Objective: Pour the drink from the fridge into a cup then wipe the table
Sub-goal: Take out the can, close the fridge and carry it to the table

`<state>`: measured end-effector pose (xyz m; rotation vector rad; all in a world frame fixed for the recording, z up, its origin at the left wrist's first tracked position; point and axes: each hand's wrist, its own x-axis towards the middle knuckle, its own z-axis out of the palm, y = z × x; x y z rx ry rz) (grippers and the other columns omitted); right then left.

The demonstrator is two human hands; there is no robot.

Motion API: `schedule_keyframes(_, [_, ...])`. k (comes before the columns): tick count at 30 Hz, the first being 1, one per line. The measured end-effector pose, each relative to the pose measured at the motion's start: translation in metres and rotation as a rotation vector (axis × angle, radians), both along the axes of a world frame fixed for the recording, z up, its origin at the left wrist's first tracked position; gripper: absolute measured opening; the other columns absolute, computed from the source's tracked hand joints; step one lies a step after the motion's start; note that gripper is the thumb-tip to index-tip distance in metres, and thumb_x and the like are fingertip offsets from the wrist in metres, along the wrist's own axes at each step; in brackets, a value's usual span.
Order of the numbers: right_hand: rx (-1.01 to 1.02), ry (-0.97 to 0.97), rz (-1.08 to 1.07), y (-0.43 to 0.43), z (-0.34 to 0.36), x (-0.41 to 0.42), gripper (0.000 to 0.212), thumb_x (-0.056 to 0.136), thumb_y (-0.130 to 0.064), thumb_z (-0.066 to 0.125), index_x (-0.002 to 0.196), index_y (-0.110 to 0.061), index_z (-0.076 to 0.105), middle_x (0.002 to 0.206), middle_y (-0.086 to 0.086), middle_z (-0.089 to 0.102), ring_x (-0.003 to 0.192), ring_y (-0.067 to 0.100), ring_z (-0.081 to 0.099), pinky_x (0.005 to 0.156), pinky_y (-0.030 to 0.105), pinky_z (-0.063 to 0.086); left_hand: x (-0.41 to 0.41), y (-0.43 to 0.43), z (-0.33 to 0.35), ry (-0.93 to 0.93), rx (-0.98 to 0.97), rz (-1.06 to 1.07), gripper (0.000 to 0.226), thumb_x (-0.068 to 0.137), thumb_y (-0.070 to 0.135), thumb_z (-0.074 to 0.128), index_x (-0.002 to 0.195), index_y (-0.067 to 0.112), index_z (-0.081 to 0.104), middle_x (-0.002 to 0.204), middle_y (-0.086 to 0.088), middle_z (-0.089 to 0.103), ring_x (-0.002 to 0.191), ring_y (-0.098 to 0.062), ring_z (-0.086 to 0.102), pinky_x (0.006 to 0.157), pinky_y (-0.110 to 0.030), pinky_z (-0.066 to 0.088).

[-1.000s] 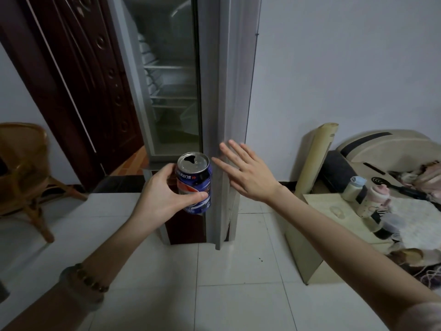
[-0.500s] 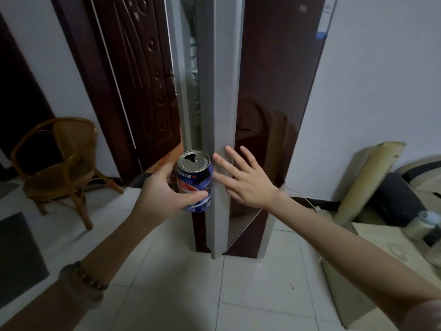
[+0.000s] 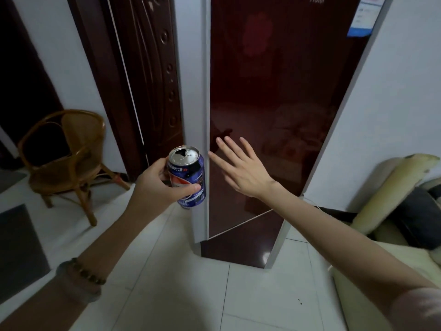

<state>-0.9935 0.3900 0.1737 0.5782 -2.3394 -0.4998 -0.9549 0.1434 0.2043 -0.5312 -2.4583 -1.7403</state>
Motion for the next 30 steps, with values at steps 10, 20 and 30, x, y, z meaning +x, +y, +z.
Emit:
schedule_keyframes(10, [-0.008, 0.009, -0.047, -0.017, -0.003, -0.096, 0.059, 0.089, -0.029, 0.046, 0.145, -0.021, 0.033, 0.153, 0.014, 0.026, 0.141, 0.032, 0.024, 0.113, 0.052, 0.018, -0.112, -0.018, 0.004, 0.039, -0.066, -0.050, 0.053, 0.060, 0.018, 0.084, 0.104, 0.031, 0.056, 0.098, 0.015, 0.067, 0.092, 0.003, 0.063, 0.079, -0.018, 0.049])
schedule_keyframes(20, [-0.066, 0.044, -0.183, -0.026, -0.015, -0.178, 0.061, 0.086, -0.029, 0.050, 0.144, -0.020, 0.035, 0.152, 0.015, 0.027, 0.141, 0.033, 0.024, 0.114, 0.051, 0.018, -0.225, -0.022, 0.009, 0.037, -0.115, -0.191, 0.066, 0.057, 0.021, 0.085, 0.115, 0.024, 0.055, 0.105, 0.013, 0.065, 0.098, -0.004, 0.062, 0.083, -0.023, 0.049])
schedule_keyframes(30, [-0.042, -0.024, -0.253, -0.002, -0.017, -0.234, 0.063, 0.085, -0.029, 0.053, 0.144, -0.018, 0.036, 0.153, 0.014, 0.025, 0.141, 0.033, 0.022, 0.114, 0.051, 0.016, -0.293, -0.004, 0.012, 0.121, -0.152, -0.185, 0.063, 0.061, 0.014, 0.083, 0.118, 0.010, 0.056, 0.110, 0.002, 0.063, 0.105, -0.015, 0.060, 0.093, -0.035, 0.049])
